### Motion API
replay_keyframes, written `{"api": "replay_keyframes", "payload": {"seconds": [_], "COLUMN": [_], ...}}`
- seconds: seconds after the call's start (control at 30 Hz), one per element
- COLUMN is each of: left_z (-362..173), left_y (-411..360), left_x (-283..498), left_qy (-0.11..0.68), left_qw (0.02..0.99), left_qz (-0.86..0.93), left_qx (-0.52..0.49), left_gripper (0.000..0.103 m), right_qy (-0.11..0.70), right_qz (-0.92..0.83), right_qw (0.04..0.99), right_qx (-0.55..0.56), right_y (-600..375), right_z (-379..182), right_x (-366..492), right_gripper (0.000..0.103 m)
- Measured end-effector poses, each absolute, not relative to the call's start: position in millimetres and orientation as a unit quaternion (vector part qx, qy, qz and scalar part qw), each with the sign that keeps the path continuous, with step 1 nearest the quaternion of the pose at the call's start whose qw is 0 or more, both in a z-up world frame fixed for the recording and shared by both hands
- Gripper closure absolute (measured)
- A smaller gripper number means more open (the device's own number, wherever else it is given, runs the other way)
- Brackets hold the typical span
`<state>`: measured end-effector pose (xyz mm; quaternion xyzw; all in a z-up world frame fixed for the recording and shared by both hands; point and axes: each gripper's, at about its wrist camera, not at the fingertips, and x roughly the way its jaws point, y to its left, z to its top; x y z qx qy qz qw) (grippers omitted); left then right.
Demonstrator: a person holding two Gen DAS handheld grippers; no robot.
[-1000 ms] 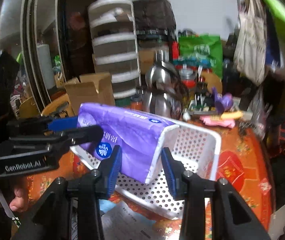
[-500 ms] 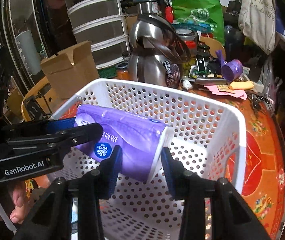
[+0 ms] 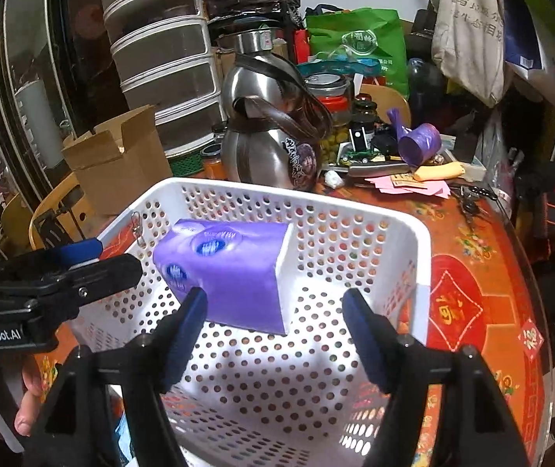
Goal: Organize soft objects
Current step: 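Carry the purple tissue pack into the white basket and release it, then grasp the white rolled towel with the left tool while the right tool grasps the black cable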
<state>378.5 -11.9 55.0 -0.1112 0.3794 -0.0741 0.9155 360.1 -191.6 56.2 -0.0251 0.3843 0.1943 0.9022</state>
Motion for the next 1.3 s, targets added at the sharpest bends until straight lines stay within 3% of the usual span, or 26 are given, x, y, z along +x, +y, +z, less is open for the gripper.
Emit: {"api": "replay_keyframes", "payload": {"seconds": [0.53,0.73,0.87,1.07,1.3], "left_z": [77.1,99.7,107.6,93.4,40.5], "left_y": [-7.0,-4.0,2.0,17.4,49.4], "left_x": [338.4,282.4,231.8,151.5,85.1], "left_qy": [0.368,0.335,0.321,0.298,0.309], "left_qw": [0.922,0.938,0.944,0.952,0.949], "left_qz": [-0.073,-0.067,-0.062,-0.057,-0.031], "left_qx": [-0.095,-0.066,-0.051,-0.04,-0.06], "left_gripper": [0.014,0.014,0.013,0.013,0.012], "right_qy": [0.376,0.362,0.344,0.333,0.357], "right_qz": [0.182,0.19,0.189,0.176,0.139], "right_qw": [0.908,0.912,0.92,0.926,0.923], "right_qx": [-0.005,0.021,0.019,0.022,0.031], "right_y": [-209.5,-230.4,-246.5,-274.4,-305.2], "right_z": [69.7,82.8,85.8,59.3,0.3], "right_x": [329.6,283.8,234.9,170.1,133.1], "right_gripper": [0.031,0.031,0.025,0.023,0.023]}}
